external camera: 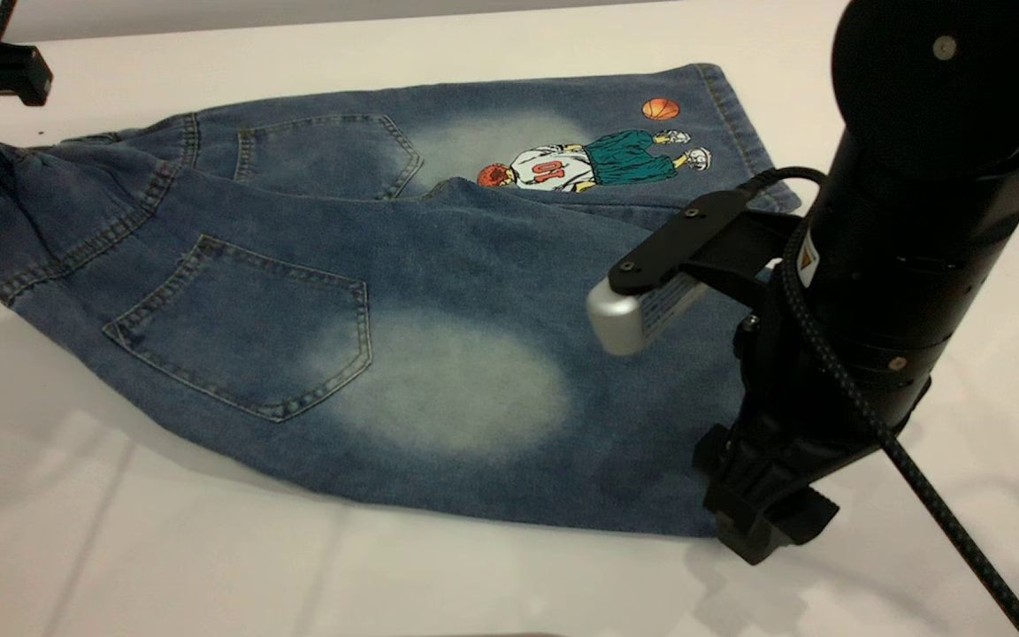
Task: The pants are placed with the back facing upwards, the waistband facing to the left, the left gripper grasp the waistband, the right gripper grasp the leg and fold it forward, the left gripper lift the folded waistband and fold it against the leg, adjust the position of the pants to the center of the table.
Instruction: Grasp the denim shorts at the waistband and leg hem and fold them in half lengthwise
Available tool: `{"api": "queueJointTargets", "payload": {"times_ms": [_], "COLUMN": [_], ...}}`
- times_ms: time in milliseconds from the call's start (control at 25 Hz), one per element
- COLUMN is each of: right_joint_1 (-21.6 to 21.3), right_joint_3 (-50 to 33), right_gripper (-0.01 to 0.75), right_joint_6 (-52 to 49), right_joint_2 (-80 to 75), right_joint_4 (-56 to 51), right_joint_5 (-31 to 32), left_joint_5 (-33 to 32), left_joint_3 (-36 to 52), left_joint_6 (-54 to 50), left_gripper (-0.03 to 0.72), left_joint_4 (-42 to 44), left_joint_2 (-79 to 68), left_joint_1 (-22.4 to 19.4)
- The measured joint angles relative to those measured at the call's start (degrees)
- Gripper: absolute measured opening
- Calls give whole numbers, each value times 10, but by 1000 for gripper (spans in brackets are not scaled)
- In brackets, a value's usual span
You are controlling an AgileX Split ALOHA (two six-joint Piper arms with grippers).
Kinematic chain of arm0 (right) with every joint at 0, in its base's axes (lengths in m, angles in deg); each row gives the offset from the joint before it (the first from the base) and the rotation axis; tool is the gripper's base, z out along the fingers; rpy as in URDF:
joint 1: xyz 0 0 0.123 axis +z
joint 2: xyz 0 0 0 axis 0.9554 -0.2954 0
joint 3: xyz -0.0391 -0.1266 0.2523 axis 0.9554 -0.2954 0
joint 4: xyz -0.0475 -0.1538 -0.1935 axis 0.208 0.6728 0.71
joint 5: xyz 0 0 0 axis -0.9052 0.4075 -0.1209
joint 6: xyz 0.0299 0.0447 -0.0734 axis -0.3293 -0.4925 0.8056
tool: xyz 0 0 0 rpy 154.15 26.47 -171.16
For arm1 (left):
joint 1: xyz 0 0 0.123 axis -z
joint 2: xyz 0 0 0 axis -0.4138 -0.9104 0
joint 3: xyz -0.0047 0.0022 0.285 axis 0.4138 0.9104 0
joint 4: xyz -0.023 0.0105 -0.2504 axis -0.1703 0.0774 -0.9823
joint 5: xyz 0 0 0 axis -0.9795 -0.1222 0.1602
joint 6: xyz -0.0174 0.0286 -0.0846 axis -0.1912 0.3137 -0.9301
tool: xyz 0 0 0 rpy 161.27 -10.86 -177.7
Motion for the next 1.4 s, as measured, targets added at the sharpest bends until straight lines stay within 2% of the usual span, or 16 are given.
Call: {"api": "queueJointTargets", "payload": {"times_ms": [560, 640, 680, 800, 880, 1040, 1200, 1280, 1400], "right_joint_1": [1, 1, 1, 1, 1, 1, -10, -33, -96], "right_joint_3": [3, 4, 4, 4, 5, 35, 111, 161, 249], "right_gripper": [514, 455, 394, 141, 52, 37, 37, 37, 37], "right_joint_6": [12, 13, 14, 17, 18, 21, 21, 17, 15], "right_joint_2": [-32, -33, -33, -34, -35, -4, 69, 89, 91], "right_joint_4": [-26, -31, -33, -38, -40, -36, 0, 20, 34], "right_joint_5": [-20, -24, -30, -40, -34, 56, 142, 169, 217], "left_joint_5": [2, 2, 3, 1, -11, -67, -134, -162, -185], "left_joint_3": [0, 0, 0, 0, -5, -39, -97, -128, -163], "left_joint_6": [0, 0, 0, 0, 0, 0, 0, 0, 0], "left_gripper": [86, 86, 86, 86, 86, 86, 86, 86, 86], "left_joint_4": [0, 0, 0, -2, -7, -28, -33, -34, -46], "left_joint_2": [0, 0, 0, 1, 2, 2, 2, 2, 2], "left_joint_1": [0, 0, 0, 0, 0, 0, 0, 0, -2]}}
